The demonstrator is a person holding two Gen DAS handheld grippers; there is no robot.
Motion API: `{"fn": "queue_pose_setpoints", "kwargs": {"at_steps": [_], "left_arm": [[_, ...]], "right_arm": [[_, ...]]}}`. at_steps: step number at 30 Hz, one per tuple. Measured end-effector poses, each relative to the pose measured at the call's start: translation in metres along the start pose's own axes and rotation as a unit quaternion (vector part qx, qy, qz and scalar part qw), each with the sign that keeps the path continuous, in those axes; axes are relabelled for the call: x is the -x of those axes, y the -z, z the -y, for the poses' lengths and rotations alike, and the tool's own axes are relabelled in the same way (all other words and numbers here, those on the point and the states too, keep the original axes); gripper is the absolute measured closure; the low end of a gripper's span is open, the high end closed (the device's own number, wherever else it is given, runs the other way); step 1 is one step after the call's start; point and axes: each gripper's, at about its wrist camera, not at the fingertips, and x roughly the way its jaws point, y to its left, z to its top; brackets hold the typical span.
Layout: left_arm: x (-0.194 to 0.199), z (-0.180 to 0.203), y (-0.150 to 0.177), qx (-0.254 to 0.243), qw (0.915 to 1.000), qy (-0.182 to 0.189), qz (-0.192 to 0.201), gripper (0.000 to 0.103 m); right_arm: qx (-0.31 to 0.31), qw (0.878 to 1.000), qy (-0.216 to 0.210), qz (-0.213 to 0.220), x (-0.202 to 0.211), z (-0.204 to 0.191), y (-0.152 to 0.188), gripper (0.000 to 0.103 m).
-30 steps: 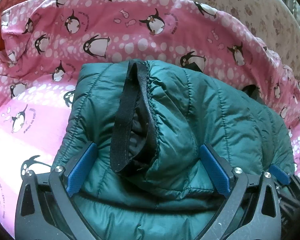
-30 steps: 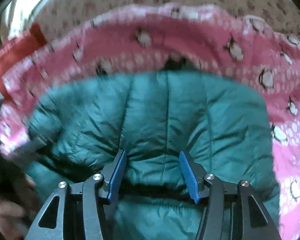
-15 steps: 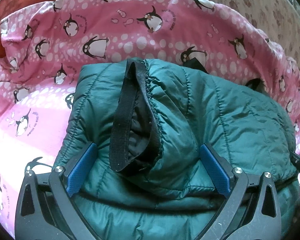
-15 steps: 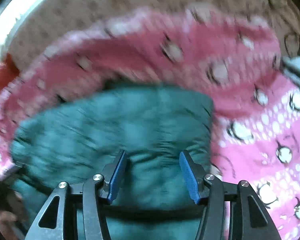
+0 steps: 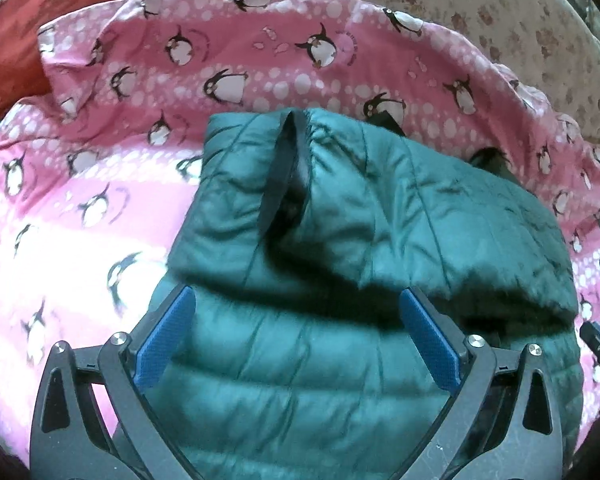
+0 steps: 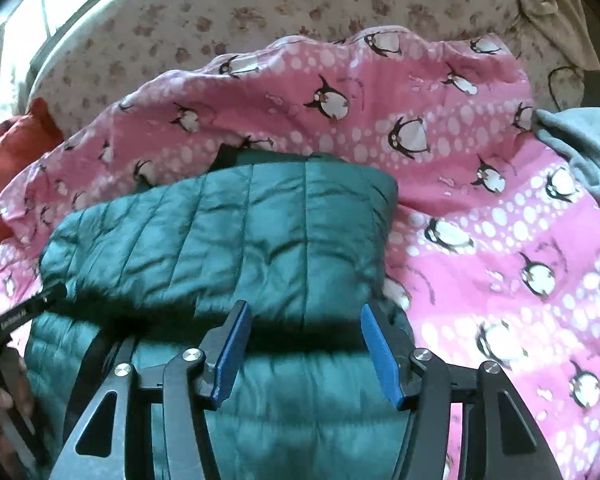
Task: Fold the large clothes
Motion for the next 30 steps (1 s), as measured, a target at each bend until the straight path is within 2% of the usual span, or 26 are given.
{"fn": "queue_pose_setpoints", "kwargs": {"at_steps": [7,17,23,30], "left_arm": [[0.038,-0.004,0.033,-0.031,0.9995,-0.001,0.009,0.001],[0.072,-0.022,0.075,-0.041,0.9991,0.001,0.008,0.001],[0.087,-0.03,0.097,-0.055,0.9984,-0.01,0.009,0.001],[0.099,-0.039,0.109,-0.048,0.9988,-0.007,0.009,0.001]], "right_arm": [[-0.015,1.0,-0.015,-0.013,0.025,0.009,0.04,0.046],[-0.013,1.0,-0.014,-0.025,0.055,0.014,0.085,0.046],[-0.01,0.999,-0.011,-0.032,0.064,0.014,0.104,0.045],[-0.012,0.999,-0.013,-0.028,0.073,0.012,0.116,0.045]]}}
